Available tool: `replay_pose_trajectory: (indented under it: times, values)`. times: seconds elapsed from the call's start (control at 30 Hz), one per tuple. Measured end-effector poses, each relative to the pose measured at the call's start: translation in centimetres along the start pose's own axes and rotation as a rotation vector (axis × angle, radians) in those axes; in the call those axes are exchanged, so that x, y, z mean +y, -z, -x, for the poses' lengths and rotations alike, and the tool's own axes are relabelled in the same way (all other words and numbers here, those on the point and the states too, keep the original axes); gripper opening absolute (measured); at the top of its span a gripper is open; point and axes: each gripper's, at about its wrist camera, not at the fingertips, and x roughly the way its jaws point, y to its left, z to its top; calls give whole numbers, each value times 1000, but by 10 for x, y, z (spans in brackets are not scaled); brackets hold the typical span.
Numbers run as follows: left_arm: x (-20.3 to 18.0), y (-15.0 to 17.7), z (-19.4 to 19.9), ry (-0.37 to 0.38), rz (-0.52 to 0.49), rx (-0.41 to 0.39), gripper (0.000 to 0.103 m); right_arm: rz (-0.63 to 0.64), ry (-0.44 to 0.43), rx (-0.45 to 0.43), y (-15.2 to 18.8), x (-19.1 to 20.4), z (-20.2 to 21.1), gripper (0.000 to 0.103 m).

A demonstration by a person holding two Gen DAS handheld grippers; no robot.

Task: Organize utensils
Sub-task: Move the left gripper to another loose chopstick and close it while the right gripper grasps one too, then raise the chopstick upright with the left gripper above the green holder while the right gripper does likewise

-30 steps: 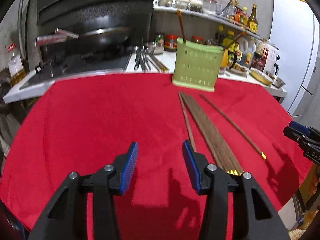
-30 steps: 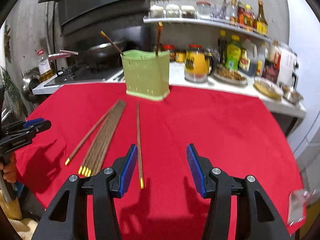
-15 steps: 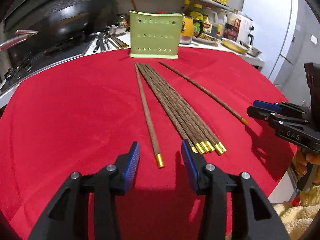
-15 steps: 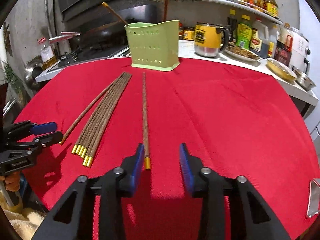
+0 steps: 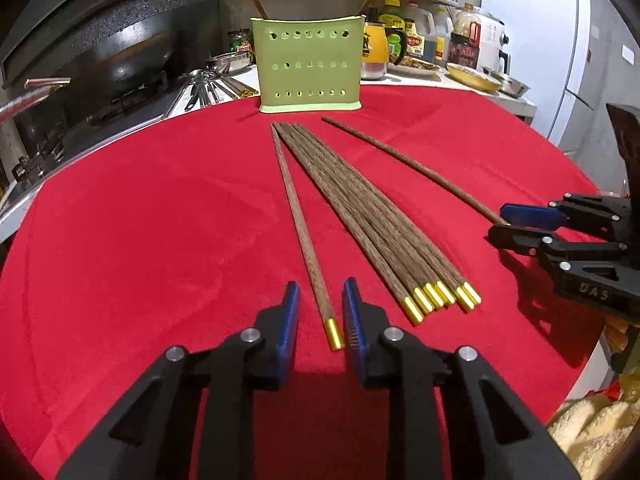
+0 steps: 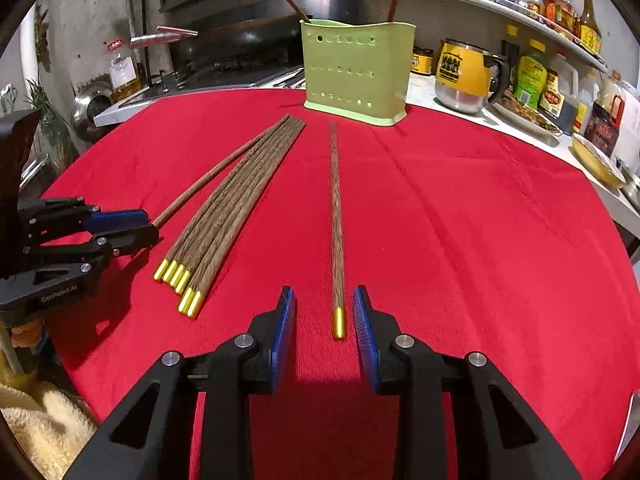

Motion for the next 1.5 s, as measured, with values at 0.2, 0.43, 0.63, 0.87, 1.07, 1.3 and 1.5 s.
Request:
replay_pose_trajectory:
  times: [0.2,0.43,0.63,0.87,1.07,1.3,1.5]
  values:
    - [7,-4,-4,-13,41,4,8,-35,20,7,-5,-7,-4,7]
    - [17,3,4,-141,70,29,7,-137,106,24,12,-25,13,7]
    - [20,14,16,-78,68,26,34,-97,68,13,23,-21,22,17]
    - [14,24,21,-103,47,1,21,-72,58,-25,35,-17,31,21]
    - [12,24,23,-113,39,15,13,-70,51,-48,38,-14,33,23]
    - [6,26,22,-147,11,9,13,-50,68,-77,40,-9,32,20]
    - [8,29,23,-143,17,-18,10,-110,66,-92,43,-17,34,11]
